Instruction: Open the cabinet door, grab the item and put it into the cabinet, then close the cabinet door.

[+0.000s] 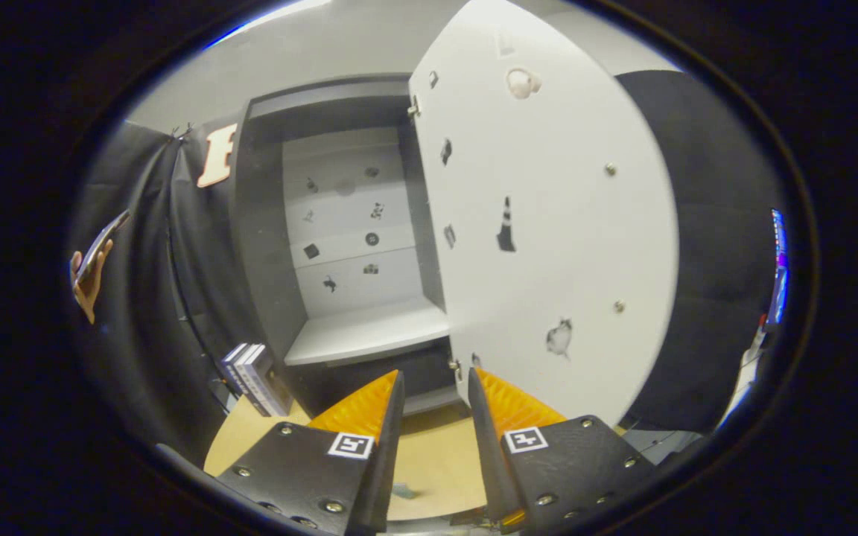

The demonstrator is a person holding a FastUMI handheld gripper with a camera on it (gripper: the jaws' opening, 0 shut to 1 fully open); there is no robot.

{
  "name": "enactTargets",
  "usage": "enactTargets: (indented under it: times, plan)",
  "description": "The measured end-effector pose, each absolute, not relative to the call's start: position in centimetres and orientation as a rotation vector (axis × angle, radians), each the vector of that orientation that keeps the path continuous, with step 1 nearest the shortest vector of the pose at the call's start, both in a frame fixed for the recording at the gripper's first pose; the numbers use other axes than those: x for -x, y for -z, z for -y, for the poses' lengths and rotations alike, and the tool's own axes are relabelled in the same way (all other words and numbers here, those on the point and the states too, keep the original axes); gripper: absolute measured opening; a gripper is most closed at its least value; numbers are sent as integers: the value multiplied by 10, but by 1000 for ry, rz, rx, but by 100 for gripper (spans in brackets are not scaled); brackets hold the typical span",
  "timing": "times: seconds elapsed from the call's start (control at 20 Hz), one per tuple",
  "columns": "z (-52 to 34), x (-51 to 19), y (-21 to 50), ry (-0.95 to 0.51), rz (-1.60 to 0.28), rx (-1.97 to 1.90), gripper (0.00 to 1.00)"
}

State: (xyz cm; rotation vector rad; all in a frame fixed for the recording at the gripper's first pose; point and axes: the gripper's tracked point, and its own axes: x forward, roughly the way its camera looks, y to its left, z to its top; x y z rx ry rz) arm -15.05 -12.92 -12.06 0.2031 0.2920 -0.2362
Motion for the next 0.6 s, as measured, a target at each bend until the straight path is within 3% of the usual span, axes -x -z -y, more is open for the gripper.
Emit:
enactTargets:
  times: [0.6]
  plan:
    - [44,127,296,-21,-670,-116,50]
